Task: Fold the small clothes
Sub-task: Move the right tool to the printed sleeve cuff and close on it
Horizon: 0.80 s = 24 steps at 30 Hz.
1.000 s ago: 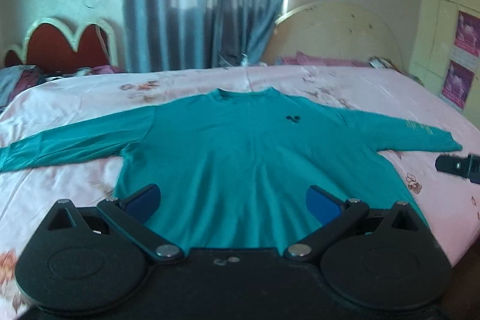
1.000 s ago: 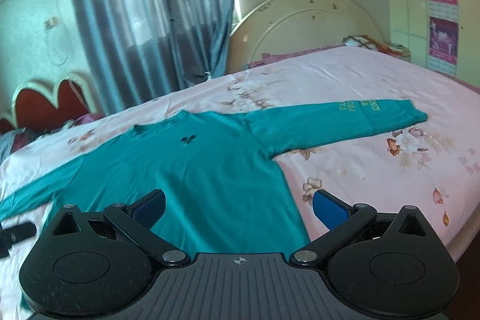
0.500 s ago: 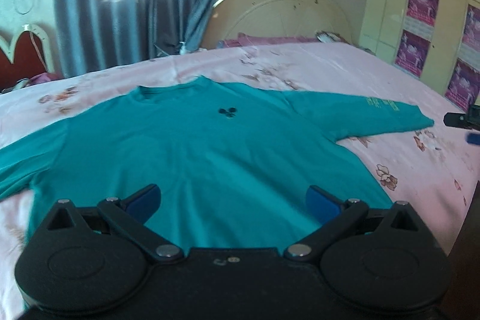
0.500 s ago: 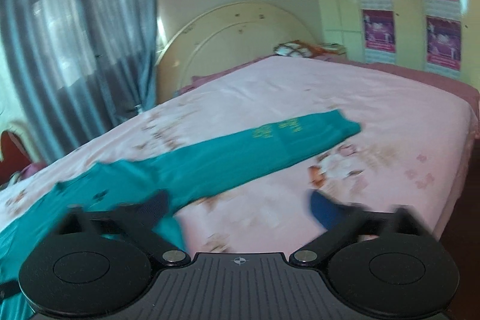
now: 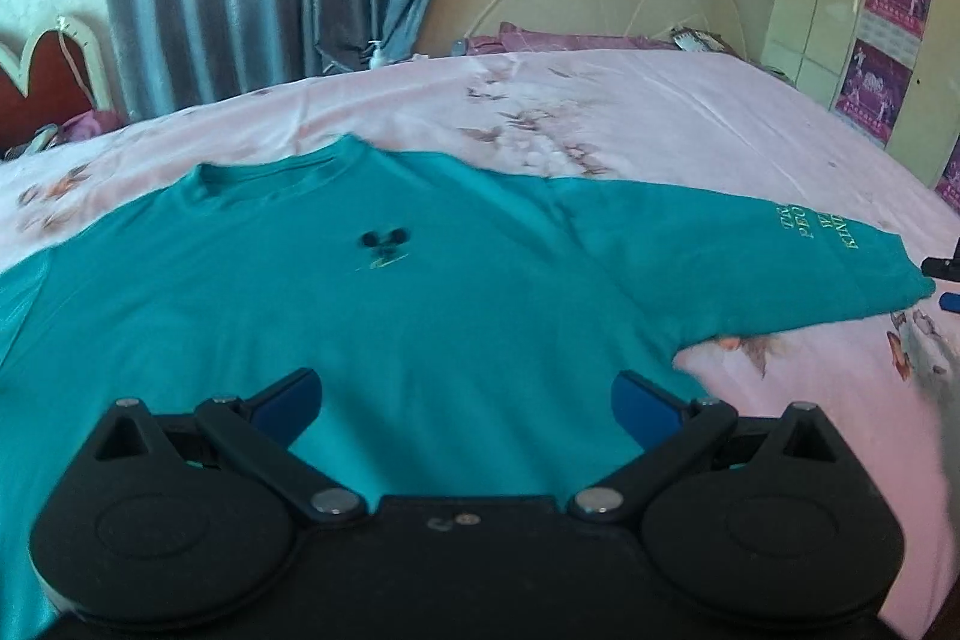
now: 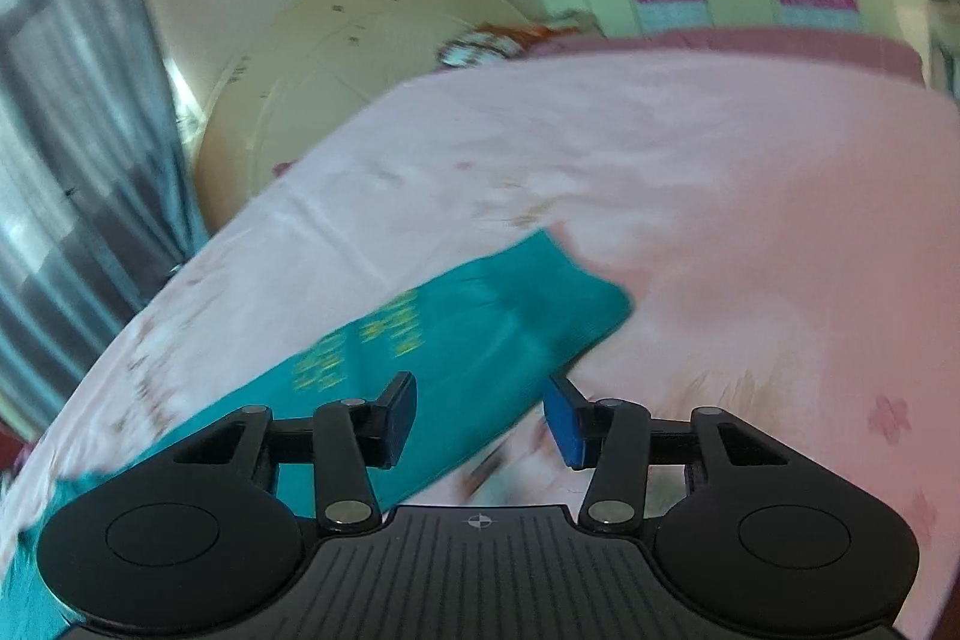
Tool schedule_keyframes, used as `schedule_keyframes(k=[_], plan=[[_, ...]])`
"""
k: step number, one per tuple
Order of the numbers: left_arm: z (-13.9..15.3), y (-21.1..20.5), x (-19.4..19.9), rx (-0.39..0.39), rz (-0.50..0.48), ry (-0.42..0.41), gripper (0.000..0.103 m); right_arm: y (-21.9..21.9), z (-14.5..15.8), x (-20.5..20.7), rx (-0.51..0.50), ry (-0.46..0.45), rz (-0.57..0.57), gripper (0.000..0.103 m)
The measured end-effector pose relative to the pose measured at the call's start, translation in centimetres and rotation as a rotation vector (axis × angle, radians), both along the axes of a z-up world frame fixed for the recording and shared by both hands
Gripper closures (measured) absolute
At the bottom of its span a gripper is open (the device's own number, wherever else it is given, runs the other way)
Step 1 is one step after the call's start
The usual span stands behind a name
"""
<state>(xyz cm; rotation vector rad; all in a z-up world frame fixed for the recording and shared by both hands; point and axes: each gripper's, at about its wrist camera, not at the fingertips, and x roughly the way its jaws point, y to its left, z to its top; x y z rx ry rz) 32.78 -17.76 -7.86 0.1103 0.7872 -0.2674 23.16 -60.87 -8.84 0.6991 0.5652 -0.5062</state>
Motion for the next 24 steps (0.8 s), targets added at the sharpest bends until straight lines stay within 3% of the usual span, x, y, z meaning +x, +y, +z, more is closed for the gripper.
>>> schedule_keyframes(k=[5,9,11,13,14,21,24], plan=[[-0.7,-3.5,1.4,0.027,-0.023,0.021,0.0,-3.7,-2.8,0.1,0.119,-0.019,-0.029,0.055],[-1.4,-4.8,2.4,0.048,-0.014,0.049,0.0,-4.5,-3.4,-0.5,0.178,-0.095,-0.002,0.056],[-1.7,-5.2,3.0,0.041,0.0,0.072,0.0,-4.9,-4.0,-1.1,0.234,-0.141,0.003,0.067],[-1.8,-5.5,3.5,0.034,0.01,0.088,0.0,-5.3,-4.5,-1.1,0.276,-0.167,-0.022,0.089],[-1.8,-5.6,3.7,0.031,0.012,0.091,0.0,-5.6,-4.6,-1.4,0.288,-0.179,-0.025,0.091],[-1.3,-6.6,4.1,0.044,0.002,0.076,0.0,-6.0,-4.3,-1.4,0.329,-0.179,0.0,0.091],[-1.3,-6.9,4.1,0.051,-0.003,0.075,0.0,-5.0,-5.1,-1.0,0.435,-0.187,0.019,0.091]])
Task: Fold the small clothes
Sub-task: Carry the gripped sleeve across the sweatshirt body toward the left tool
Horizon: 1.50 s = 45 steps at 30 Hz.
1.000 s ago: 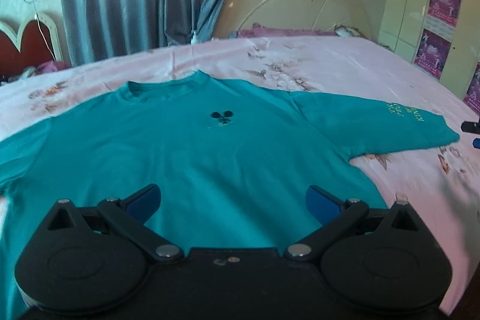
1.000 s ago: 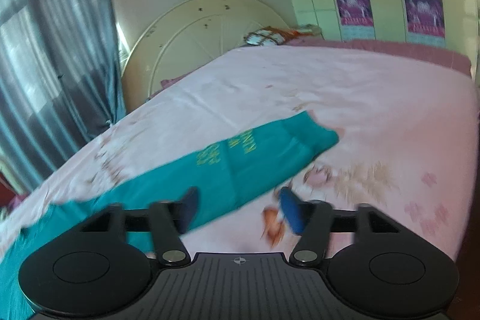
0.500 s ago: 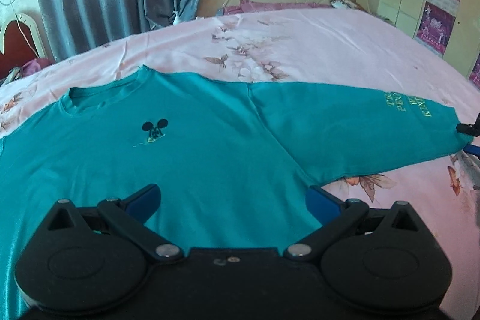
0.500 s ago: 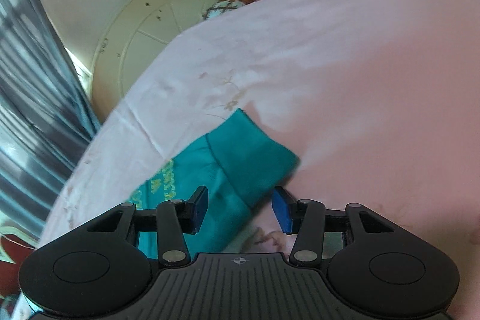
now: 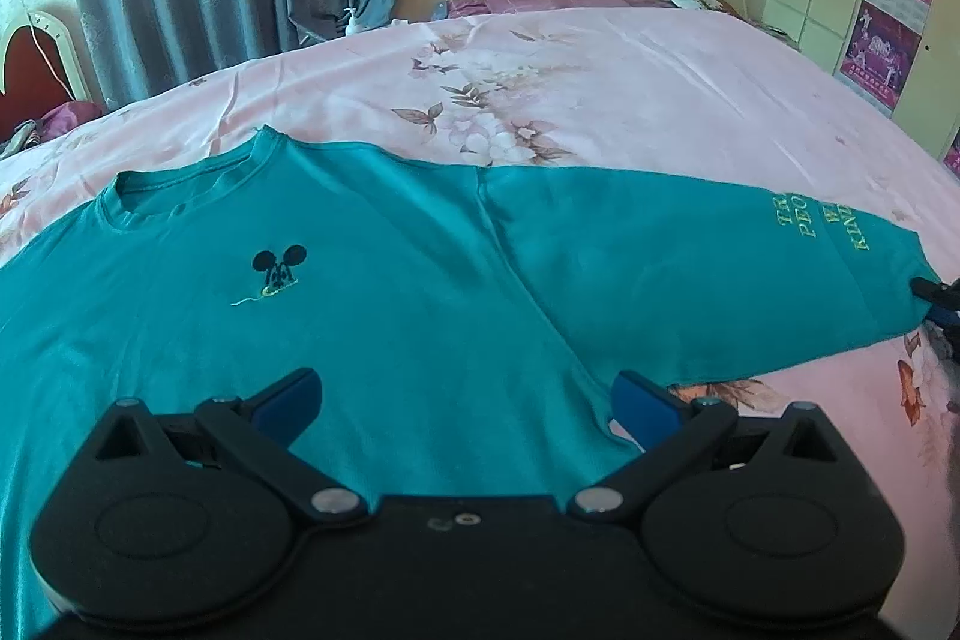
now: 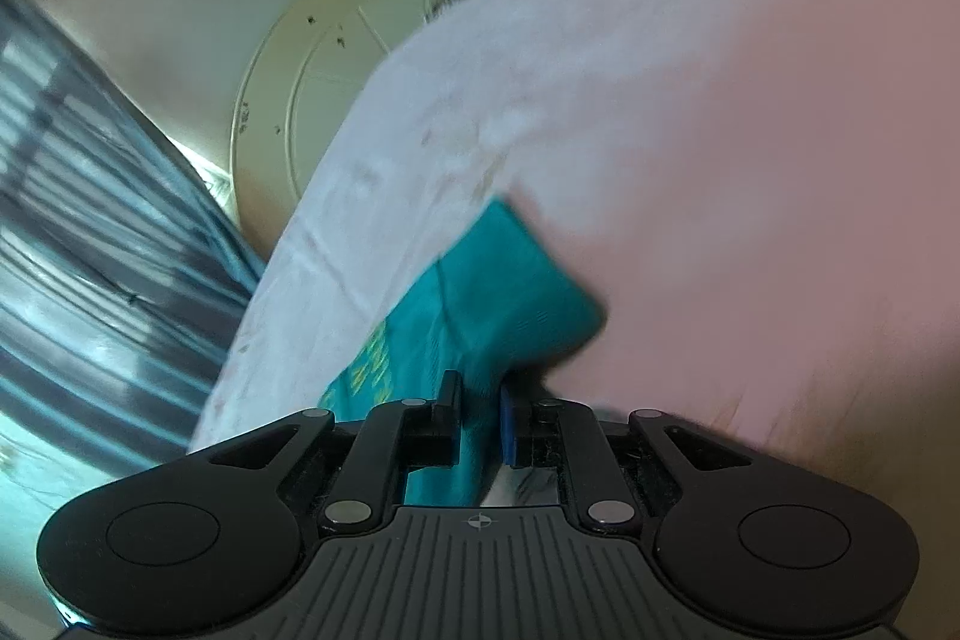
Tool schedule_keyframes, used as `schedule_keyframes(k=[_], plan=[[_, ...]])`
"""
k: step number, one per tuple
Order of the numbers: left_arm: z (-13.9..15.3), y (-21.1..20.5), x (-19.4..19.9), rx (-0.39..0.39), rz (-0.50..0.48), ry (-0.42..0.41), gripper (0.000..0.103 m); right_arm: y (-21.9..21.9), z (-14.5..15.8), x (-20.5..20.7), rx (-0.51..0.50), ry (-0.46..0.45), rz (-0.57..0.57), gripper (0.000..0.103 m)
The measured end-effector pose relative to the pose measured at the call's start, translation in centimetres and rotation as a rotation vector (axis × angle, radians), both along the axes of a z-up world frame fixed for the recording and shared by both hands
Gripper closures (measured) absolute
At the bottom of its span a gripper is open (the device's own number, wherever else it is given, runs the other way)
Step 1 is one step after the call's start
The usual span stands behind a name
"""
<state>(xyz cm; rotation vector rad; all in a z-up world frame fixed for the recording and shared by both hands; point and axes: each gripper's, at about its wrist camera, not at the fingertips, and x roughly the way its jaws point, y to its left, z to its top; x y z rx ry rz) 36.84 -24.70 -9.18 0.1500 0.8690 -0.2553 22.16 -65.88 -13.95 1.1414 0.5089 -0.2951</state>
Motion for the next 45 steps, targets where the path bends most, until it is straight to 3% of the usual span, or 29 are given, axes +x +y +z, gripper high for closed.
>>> schedule_keyframes(k=[4,11,13,16,17,18,21,25,28,33,37,38,39,45], plan=[[0.0,0.0,0.2,0.006,0.006,0.0,0.0,1.5,0.1,0.5,-0.013,0.014,0.025,0.091],[0.3,1.2,0.3,0.008,0.033,-0.018,0.0,-2.3,0.7,-0.1,-0.046,0.018,-0.086,0.091],[0.2,1.9,0.4,0.011,0.047,-0.011,0.0,-1.8,1.6,0.6,-0.119,0.04,-0.039,0.097],[0.1,3.3,0.6,0.017,0.064,-0.015,0.0,-1.2,3.2,1.6,-0.342,0.131,-0.005,0.098],[0.1,3.8,0.6,0.025,0.067,-0.018,0.0,-2.0,2.5,1.7,-0.333,0.18,-0.022,0.098],[0.0,4.3,0.7,0.036,0.069,-0.019,0.0,-2.6,2.0,1.6,-0.296,0.171,-0.023,0.098],[-0.3,6.5,1.0,0.02,0.096,-0.014,0.0,-0.9,3.9,3.3,-0.409,0.187,0.027,0.098],[-0.8,9.9,1.2,-0.022,0.125,0.001,0.006,2.4,5.9,5.3,-0.487,0.156,0.074,0.098],[-1.1,12.1,1.5,-0.038,0.096,0.002,0.009,8.0,8.2,7.2,-0.559,0.094,0.187,0.098],[-1.6,16.5,2.2,-0.112,0.065,0.028,0.012,21.6,11.4,10.8,-0.614,-0.031,0.396,0.098],[-1.5,21.1,2.4,-0.165,0.048,0.047,0.033,32.4,10.2,15.1,-0.634,-0.076,0.557,0.098],[-1.5,22.4,2.4,-0.171,0.048,0.051,0.049,35.3,9.7,15.9,-0.633,-0.08,0.603,0.098],[-1.5,23.6,2.3,-0.174,0.05,0.055,0.058,37.7,9.2,16.6,-0.637,-0.084,0.64,0.098],[-1.7,30.2,1.3,-0.189,0.129,0.077,0.054,48.4,5.3,19.4,-0.687,-0.064,0.826,0.098]])
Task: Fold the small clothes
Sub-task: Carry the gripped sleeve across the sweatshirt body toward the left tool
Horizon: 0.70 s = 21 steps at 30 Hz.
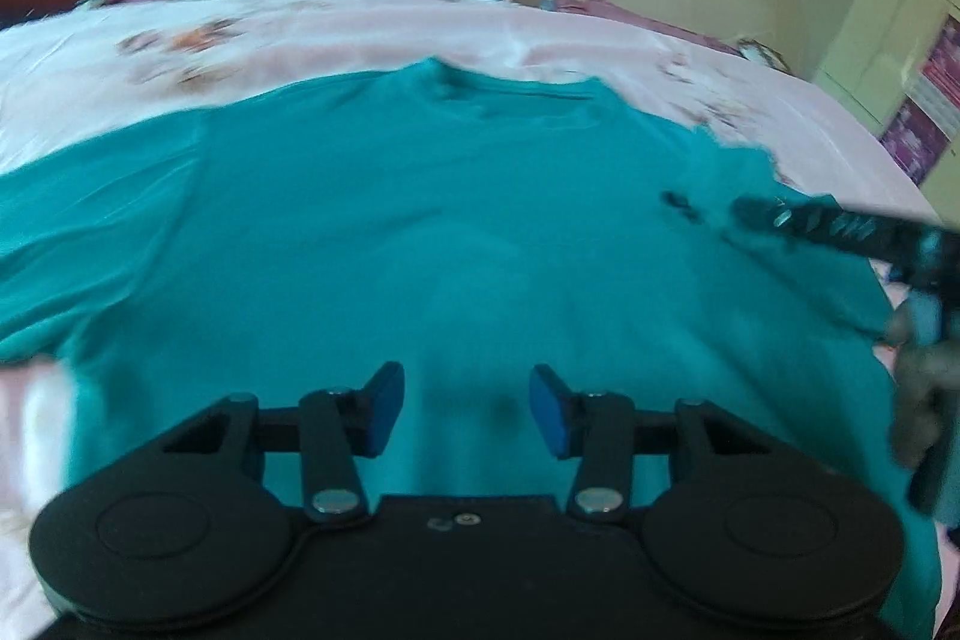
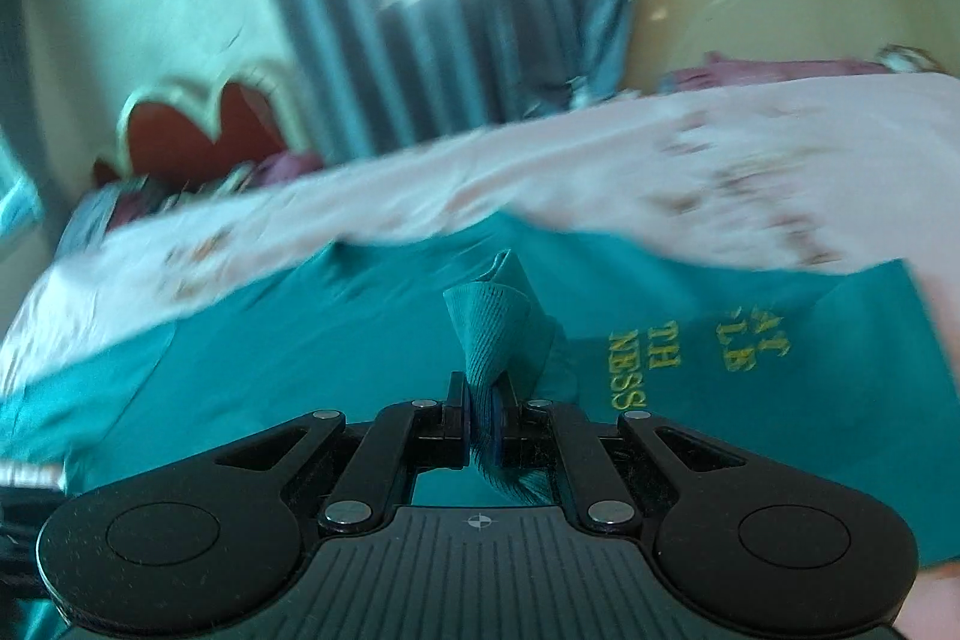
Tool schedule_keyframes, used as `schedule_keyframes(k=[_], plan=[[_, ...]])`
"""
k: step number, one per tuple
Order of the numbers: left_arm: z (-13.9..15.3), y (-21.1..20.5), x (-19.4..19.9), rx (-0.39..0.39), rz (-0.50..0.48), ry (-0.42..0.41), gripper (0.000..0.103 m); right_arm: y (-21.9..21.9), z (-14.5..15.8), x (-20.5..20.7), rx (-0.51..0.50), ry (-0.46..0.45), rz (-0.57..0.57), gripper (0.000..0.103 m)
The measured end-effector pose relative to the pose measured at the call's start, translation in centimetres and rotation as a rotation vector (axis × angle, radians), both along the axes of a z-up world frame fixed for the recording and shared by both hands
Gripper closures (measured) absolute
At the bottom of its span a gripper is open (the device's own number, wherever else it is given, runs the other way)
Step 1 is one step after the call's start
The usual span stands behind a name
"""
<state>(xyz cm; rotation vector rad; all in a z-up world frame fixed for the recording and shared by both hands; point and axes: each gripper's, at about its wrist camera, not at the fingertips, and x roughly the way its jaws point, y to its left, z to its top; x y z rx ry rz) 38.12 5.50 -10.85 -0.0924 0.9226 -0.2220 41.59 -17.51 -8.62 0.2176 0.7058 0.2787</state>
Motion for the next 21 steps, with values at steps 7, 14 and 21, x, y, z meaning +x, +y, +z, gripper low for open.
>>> schedule_keyframes(k=[7,14,21], plan=[[0.9,1.3,0.5,-0.104,0.005,-0.028,0.003,3.8,-2.5,-1.0,-0.147,0.043,0.084,0.049],[-1.5,-2.7,4.8,-0.33,-0.061,0.043,0.031,-4.3,-1.7,-6.2,-0.137,0.06,-0.059,0.047],[-3.5,-7.9,7.8,-0.32,-0.124,0.084,0.037,-12.8,-1.8,-9.7,-0.094,0.115,-0.347,0.056]])
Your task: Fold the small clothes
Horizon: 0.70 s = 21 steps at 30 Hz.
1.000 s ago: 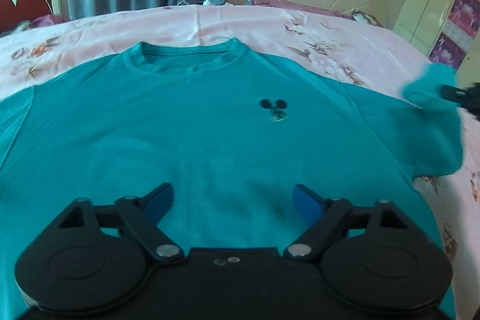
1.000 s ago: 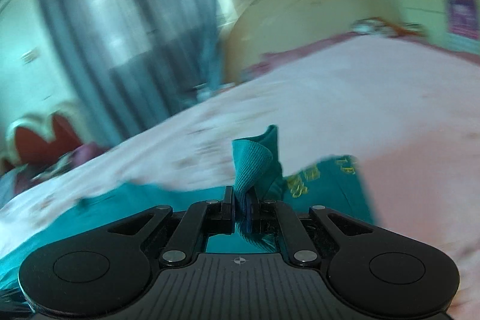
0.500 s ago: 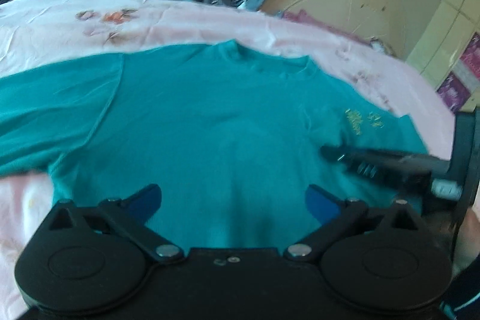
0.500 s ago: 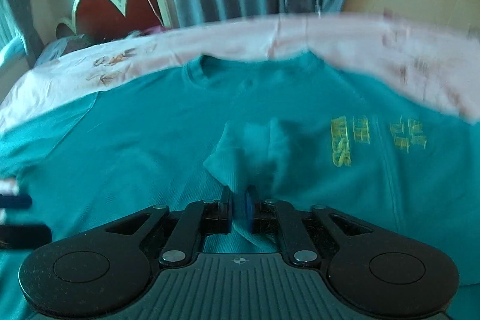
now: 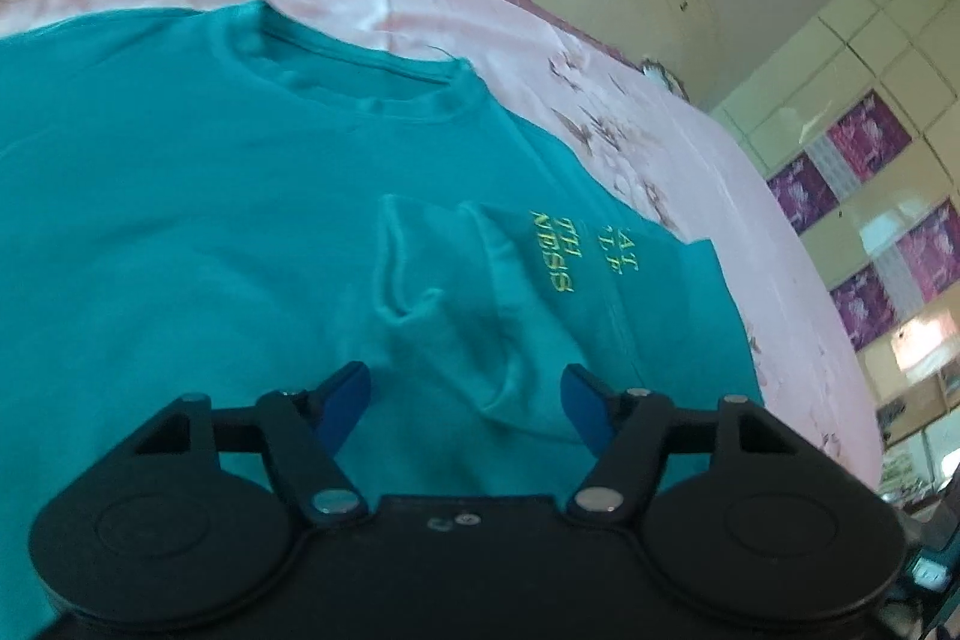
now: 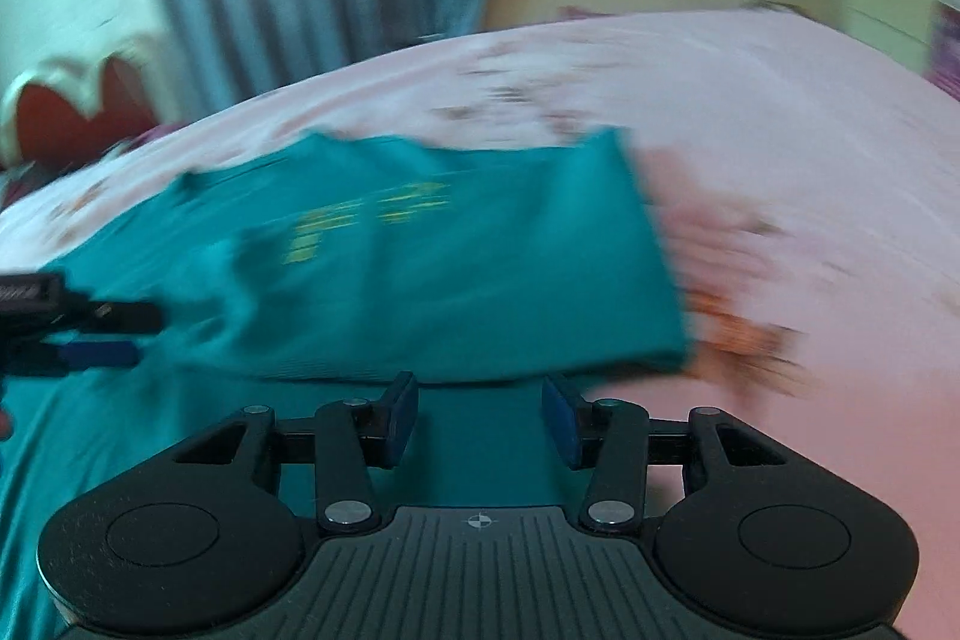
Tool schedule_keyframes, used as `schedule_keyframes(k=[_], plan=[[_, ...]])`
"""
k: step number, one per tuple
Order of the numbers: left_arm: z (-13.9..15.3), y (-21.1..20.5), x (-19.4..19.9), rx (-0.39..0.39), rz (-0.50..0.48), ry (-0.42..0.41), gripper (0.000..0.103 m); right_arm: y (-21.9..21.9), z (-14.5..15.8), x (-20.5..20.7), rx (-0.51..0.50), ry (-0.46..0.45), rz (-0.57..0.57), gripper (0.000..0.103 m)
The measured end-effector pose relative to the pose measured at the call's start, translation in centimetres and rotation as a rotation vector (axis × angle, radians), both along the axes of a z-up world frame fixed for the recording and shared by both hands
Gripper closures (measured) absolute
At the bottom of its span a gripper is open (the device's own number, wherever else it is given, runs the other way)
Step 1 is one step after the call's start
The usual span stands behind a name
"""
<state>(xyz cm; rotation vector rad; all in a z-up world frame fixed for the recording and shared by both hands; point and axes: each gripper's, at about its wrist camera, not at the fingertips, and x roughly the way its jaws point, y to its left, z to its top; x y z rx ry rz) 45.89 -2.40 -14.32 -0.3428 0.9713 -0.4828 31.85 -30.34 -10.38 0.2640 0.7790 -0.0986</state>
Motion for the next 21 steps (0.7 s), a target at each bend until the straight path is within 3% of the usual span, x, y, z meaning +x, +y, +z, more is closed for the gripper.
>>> schedule_keyframes(k=[4,5,7,8,11,13,15,17,21], plan=[[0.0,-1.4,1.0,0.021,-0.025,-0.021,0.051,-2.5,-0.8,0.6,0.041,0.005,-0.086,0.056],[0.0,-1.5,1.2,0.032,-0.028,-0.029,0.061,-2.8,-1.1,1.0,0.053,0.007,-0.096,0.056],[0.0,-1.6,1.7,0.062,-0.038,-0.052,0.092,-3.0,-1.6,1.1,0.054,0.001,-0.099,0.057],[0.4,-1.1,1.8,0.061,-0.031,-0.067,0.098,-3.0,-1.8,1.1,0.039,0.002,-0.096,0.059],[2.2,2.2,1.7,0.015,0.036,-0.124,0.097,-2.9,-2.1,1.2,0.01,-0.005,-0.092,0.059],[2.8,4.8,1.3,0.074,0.105,-0.158,0.098,-3.0,-2.3,1.1,0.002,-0.008,-0.095,0.06],[2.0,8.0,1.6,0.087,0.172,-0.116,0.098,-2.9,-2.5,1.2,-0.004,-0.008,-0.092,0.06],[0.8,9.8,2.0,0.082,0.179,-0.064,0.097,-2.7,-2.6,1.3,-0.025,-0.008,-0.077,0.06],[0.3,9.2,1.8,0.094,0.15,-0.074,0.098,-2.7,-2.5,1.3,-0.035,-0.01,-0.075,0.061]])
